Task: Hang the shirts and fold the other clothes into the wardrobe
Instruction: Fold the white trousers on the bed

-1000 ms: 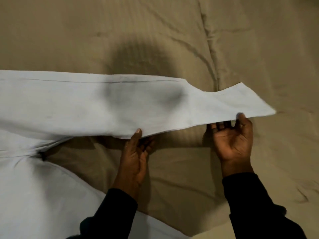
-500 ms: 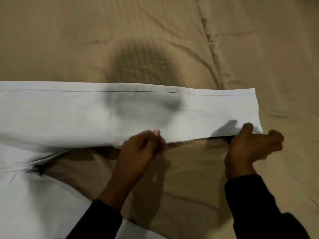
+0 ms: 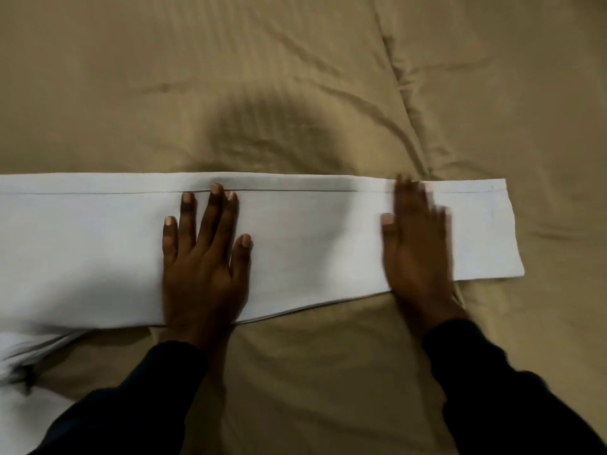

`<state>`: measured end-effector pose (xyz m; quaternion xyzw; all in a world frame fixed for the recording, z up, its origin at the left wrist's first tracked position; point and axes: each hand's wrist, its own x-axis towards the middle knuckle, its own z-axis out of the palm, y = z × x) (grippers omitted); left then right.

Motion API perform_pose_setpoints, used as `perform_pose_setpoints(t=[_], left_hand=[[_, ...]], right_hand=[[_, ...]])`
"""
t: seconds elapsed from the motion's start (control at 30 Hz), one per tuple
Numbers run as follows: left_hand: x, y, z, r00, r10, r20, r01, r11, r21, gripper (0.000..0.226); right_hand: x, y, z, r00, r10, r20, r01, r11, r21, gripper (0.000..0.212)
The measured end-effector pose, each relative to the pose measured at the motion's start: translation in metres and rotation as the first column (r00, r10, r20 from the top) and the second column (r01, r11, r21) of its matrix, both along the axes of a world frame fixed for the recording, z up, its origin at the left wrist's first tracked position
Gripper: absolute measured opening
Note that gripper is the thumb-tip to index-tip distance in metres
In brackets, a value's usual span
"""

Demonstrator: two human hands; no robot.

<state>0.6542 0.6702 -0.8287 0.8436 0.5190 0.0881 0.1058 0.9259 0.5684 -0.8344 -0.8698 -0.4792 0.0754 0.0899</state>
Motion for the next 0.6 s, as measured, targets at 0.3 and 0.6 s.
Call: perform_pose_setpoints(t=[0.3, 0.6], left_hand=[[0.000, 0.001, -0.013, 0.999, 0.034, -0.034, -0.032, 0.998, 0.049, 0.061], [-0.002, 0.001, -0.022, 0.997, 0.036, -0.061, -0.028, 0.992, 0.119, 0.060]], right_hand=[[-0.033, 0.023, 0.013, 0.981, -0.160, -0.112, 0.174, 0.976, 0.128, 0.061], [-0.110, 0.043, 0.003, 0.959, 0.278, -0.048, -0.273, 0.958, 0.091, 0.057]])
